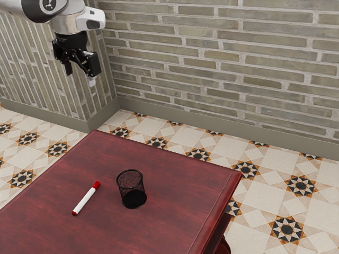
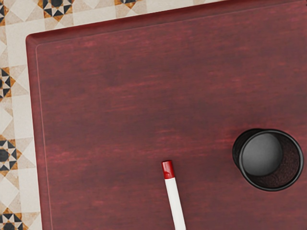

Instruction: Put the marker into the pen holder.

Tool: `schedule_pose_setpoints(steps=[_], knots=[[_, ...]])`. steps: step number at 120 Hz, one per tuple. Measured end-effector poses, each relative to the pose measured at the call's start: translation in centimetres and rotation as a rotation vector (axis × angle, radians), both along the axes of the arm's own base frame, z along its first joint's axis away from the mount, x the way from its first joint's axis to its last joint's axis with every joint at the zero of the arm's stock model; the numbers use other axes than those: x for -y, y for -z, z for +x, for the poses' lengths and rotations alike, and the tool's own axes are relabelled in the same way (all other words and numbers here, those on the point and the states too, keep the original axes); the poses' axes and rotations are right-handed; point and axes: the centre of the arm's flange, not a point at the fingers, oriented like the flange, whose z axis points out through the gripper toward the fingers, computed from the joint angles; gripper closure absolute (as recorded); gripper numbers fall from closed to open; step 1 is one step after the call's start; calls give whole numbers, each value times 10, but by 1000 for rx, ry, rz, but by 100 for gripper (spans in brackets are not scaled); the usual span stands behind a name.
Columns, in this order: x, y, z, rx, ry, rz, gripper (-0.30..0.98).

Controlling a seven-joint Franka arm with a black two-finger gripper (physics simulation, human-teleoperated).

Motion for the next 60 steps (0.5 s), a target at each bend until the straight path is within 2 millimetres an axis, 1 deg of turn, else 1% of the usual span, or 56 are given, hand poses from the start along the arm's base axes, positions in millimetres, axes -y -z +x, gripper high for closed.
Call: schedule_pose_setpoints(steps=[24, 34, 38, 40, 44, 48, 53, 56, 60], knots=[[1, 0, 0, -3, 16, 0, 0], [-6, -2, -3, -6, 4, -2, 0], [-10, 2, -2, -14, -2, -1, 0], [-11, 9, -1, -28, -4, 0, 0], [-12, 41, 1, -78, -6, -1, 0], [-15, 87, 0, -139, -8, -5, 0], [-21, 155, -9, -214, -21, -21, 0], [-28, 191, -15, -242, -37, -37, 0], [-41, 234, -17, -268, -68, -52, 0]])
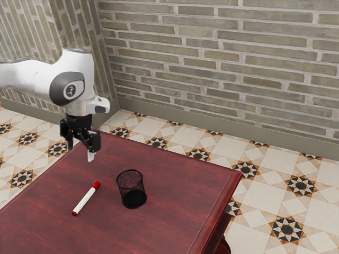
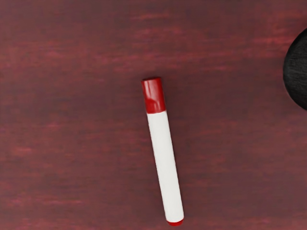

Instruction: Put the marker into the pen holder.

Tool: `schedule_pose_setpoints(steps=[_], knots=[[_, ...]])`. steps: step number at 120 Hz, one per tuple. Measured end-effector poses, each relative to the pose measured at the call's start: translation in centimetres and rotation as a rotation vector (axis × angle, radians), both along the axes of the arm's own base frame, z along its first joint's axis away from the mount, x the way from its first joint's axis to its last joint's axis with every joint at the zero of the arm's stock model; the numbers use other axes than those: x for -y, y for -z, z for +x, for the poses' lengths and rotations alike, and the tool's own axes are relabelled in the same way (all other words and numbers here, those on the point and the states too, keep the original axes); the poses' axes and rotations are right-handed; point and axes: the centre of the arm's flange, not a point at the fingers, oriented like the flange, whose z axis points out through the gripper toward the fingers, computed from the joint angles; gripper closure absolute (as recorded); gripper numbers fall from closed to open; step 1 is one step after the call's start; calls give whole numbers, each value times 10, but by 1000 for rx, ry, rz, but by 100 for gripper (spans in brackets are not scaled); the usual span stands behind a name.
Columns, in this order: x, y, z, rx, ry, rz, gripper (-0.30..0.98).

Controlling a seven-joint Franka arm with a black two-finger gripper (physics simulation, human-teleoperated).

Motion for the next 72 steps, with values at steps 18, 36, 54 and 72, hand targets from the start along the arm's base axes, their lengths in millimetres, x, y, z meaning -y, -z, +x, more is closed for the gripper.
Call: schedule_pose_setpoints(steps=[18, 36, 54, 72], knots=[[-50, 105, -3, 16, -138, -25, 0], [-52, 127, -14, 122, -209, -62, 0], [-40, 123, -45, 215, -263, -103, 0], [-29, 133, -53, 253, -276, -107, 0]])
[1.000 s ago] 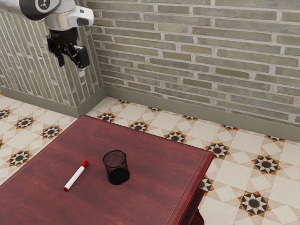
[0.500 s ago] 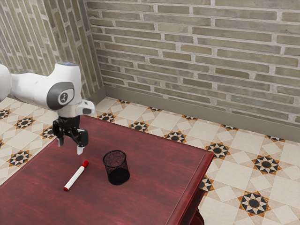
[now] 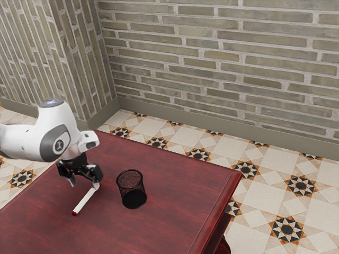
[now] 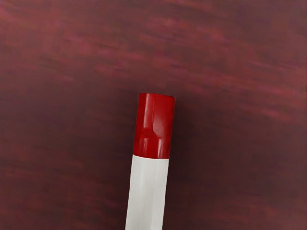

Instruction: Put the marker into the pen holder.

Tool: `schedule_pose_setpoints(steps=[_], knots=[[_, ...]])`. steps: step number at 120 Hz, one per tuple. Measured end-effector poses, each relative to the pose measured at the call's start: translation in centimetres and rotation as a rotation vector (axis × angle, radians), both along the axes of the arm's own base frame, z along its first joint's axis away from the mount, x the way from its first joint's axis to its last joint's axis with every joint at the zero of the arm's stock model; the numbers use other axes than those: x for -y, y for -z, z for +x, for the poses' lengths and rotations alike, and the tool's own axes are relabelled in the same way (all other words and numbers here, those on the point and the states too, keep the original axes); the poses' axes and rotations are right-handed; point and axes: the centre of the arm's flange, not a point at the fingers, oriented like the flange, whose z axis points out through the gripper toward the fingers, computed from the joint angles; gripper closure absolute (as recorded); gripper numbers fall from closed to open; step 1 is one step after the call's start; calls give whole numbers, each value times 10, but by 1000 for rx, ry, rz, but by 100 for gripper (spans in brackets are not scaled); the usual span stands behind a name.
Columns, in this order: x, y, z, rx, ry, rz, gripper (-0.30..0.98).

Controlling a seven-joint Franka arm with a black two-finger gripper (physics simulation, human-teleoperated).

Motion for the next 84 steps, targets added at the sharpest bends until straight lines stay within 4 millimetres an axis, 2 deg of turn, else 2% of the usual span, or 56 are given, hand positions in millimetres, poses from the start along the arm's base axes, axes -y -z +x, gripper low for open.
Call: schedule_pose_setpoints(steps=[21, 56, 70, 84], knots=[[3, 11, -2, 13, -4, 13, 0], [-10, 17, -9, -31, 28, 49, 1], [-13, 29, 0, -40, 50, 66, 2], [-15, 29, 11, -27, 67, 77, 3]])
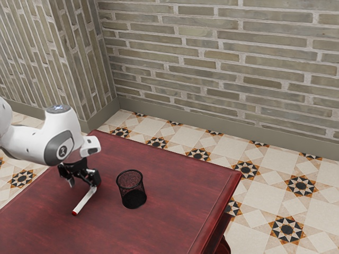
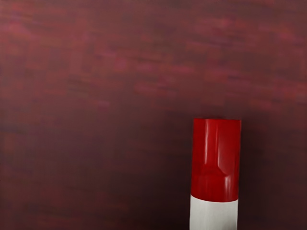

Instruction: Put the marker into the pen holder.

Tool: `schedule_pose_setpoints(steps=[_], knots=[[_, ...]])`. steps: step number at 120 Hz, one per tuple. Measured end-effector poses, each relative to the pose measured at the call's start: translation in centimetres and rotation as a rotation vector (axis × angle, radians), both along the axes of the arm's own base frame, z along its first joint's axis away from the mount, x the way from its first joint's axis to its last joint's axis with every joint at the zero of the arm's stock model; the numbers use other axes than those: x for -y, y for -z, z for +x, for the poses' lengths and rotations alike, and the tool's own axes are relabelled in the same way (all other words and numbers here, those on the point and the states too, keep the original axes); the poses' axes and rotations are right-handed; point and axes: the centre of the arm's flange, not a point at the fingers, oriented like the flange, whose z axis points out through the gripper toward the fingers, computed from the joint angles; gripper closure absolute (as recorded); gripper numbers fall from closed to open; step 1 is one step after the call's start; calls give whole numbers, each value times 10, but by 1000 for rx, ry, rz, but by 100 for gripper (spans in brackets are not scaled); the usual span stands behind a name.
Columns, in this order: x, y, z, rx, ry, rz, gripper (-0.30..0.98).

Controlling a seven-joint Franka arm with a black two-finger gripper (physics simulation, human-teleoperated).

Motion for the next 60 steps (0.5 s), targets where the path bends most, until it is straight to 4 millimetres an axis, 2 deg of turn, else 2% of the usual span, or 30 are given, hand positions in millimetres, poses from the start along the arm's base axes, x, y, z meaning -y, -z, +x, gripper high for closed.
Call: schedule_pose_setpoints(steps=[36, 60], knots=[[0, 9, 8, 3, 1, -5, 5], [14, 11, 8, 8, -10, -29, 16]])
